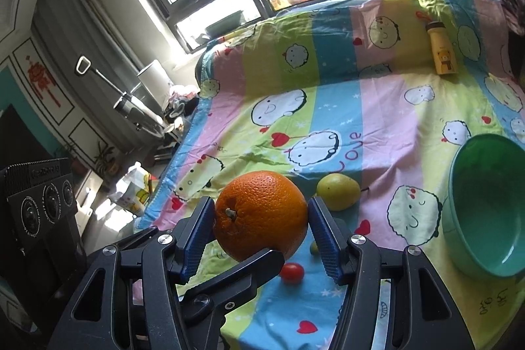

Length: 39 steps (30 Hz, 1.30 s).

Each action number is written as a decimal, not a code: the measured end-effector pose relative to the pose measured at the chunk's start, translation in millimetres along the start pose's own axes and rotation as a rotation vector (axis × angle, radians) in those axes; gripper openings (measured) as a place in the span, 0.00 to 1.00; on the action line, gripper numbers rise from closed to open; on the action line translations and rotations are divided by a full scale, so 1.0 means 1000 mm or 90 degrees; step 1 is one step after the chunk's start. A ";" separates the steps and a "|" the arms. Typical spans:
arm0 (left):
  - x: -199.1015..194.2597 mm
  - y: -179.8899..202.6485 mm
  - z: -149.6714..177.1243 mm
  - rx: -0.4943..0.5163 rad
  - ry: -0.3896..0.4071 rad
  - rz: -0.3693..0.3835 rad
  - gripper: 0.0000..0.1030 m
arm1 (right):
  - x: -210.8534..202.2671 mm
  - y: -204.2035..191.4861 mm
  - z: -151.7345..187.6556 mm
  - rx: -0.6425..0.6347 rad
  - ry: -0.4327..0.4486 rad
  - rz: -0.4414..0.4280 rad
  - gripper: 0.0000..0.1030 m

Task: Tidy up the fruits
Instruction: 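Lift the orange with the right gripper and carry it over the green basin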

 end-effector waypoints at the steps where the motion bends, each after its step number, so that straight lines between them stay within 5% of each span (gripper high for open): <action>1: 0.000 0.002 -0.005 0.006 0.008 -0.002 0.57 | -0.002 0.002 -0.005 -0.001 0.010 -0.003 0.59; 14: 0.049 0.049 -0.012 0.072 -0.020 0.030 0.57 | -0.019 0.069 -0.012 0.057 0.063 0.023 0.59; 39: 0.170 0.159 0.028 0.150 -0.171 0.141 0.57 | -0.063 0.233 0.031 0.263 0.093 0.147 0.58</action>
Point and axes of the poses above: each gripper's, at about its wrist camera, not at the fingertips, and x roughly the way its jaws point, y to its right, z to its underside, the point moved 10 cm from there along x, roughly the way its jaws point, and after that the axes turned 8 degrees about -x, right-handed, at the moved point
